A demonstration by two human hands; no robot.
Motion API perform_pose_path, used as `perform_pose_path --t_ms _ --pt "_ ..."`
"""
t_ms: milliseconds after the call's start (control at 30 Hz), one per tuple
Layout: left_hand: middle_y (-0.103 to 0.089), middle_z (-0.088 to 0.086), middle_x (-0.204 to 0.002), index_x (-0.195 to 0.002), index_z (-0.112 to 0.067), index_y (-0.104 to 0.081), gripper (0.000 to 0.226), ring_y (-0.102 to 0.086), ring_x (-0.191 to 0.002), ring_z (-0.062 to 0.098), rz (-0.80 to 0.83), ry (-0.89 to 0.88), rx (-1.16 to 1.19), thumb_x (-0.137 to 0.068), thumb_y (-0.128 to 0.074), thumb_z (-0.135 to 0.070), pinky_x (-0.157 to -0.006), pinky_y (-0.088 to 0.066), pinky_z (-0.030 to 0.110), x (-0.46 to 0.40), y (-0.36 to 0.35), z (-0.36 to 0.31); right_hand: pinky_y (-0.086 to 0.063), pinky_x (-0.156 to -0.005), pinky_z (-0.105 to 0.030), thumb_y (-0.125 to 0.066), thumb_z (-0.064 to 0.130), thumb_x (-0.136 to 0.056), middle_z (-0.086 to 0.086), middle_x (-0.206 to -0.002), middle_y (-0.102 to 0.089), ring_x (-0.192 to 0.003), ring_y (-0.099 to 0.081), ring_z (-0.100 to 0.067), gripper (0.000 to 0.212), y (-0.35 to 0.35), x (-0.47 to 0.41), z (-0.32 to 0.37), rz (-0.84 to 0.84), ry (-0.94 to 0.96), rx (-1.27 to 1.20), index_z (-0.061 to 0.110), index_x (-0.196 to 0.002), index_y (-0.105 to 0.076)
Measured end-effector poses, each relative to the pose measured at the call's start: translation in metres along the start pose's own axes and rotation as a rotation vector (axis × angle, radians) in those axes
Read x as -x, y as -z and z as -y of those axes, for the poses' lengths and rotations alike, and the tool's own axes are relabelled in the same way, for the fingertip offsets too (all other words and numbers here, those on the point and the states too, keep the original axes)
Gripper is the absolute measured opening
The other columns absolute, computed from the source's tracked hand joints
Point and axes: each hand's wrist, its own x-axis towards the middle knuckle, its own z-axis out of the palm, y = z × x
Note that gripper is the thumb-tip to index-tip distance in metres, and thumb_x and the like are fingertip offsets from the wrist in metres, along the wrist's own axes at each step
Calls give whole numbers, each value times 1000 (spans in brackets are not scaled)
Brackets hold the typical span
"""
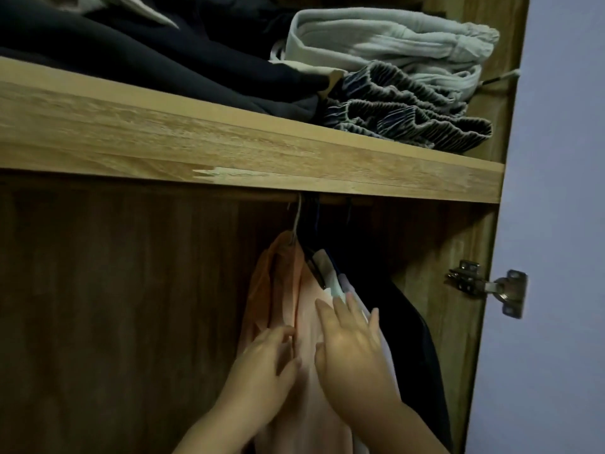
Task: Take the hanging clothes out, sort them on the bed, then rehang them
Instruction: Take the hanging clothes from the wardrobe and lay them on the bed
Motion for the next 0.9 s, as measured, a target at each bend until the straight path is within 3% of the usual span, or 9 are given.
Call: perform_pose_path --t_ms 67,133,233,300,400,533,600,700,900 --pt "-41 -17 -137 -135 -37 -37 47 -41 -124 1 22 -17 31 -91 -53 -29 -106 -35 22 -8 -3 10 -49 -93 -45 -34 24 -67 -7 -100 -72 -101 -67 -24 51 -11 -4 11 -82 32 -13 16 -96 -74" --pt "-38 -17 -142 -138 -37 -34 49 -38 -128 3 31 -23 68 -92 -51 -30 -109 -34 28 -14 -8 19 -42 -95 -34 -31 26 -66 -5 -98 -73 -96 -69 -22 53 -22 -6 21 -115 46 -49 15 -96 -74" --pt "-38 -14 -144 -134 -41 -37 43 -36 -132 8 12 17 169 -93 -48 -32 -111 -32 33 -15 -9 29 -35 -93 -5 -40 20 -76 5 -114 -62 -109 -60 -12 49 -19 -9 35 -100 13 -330 18 -119 -62" --pt "-40 -13 -142 -125 -49 -38 40 -37 -131 11 30 26 238 -94 -48 -26 -111 -32 35 -15 -5 34 -27 -85 5 -45 9 -86 22 -118 -47 -113 -44 11 51 -15 -15 42 -19 -107 -579 32 -132 -42" --pt "-46 -15 -134 -122 -52 -32 46 -44 -119 1 64 0 221 -94 -49 -20 -104 -36 22 -18 4 42 -41 -65 0 -46 3 -89 24 -91 -51 -81 -52 23 44 -19 -31 48 73 -270 -964 43 -105 -40" --pt "-43 -21 -119 -127 -44 -34 45 -40 -93 -19 68 -2 304 -95 -46 -14 -76 -31 -4 -19 14 50 -56 -70 -31 -44 -4 -79 -7 -95 -66 -85 -67 -23 39 -39 -50 55 245 -479 -1265 15 -110 -57" --pt "-40 -24 -114 -123 -47 -32 44 -39 -93 -19 50 -13 314 -96 -44 -14 -75 -32 -4 -18 19 54 -56 -71 -38 -41 -8 -71 -16 -98 -66 -89 -66 -33 51 -39 -54 61 296 -561 -1388 10 -115 -58" --pt "-39 -26 -121 -127 -44 -40 41 -38 -113 -8 47 -27 330 -95 -46 -18 -91 -31 7 -15 27 59 -56 -77 -41 -30 -14 -75 -20 -105 -65 -94 -65 -35 56 -36 -60 67 280 -635 -1549 7 -120 -56" --pt "-51 -24 -116 -109 -44 -49 35 -48 -102 -10 -129 -80 375 -90 -54 -15 -72 -34 5 -12 46 67 -44 -96 -59 -19 -25 -66 -21 -120 -59 -112 -54 -43 73 -23 -65 70 212 -485 -1756 12 -113 -59"
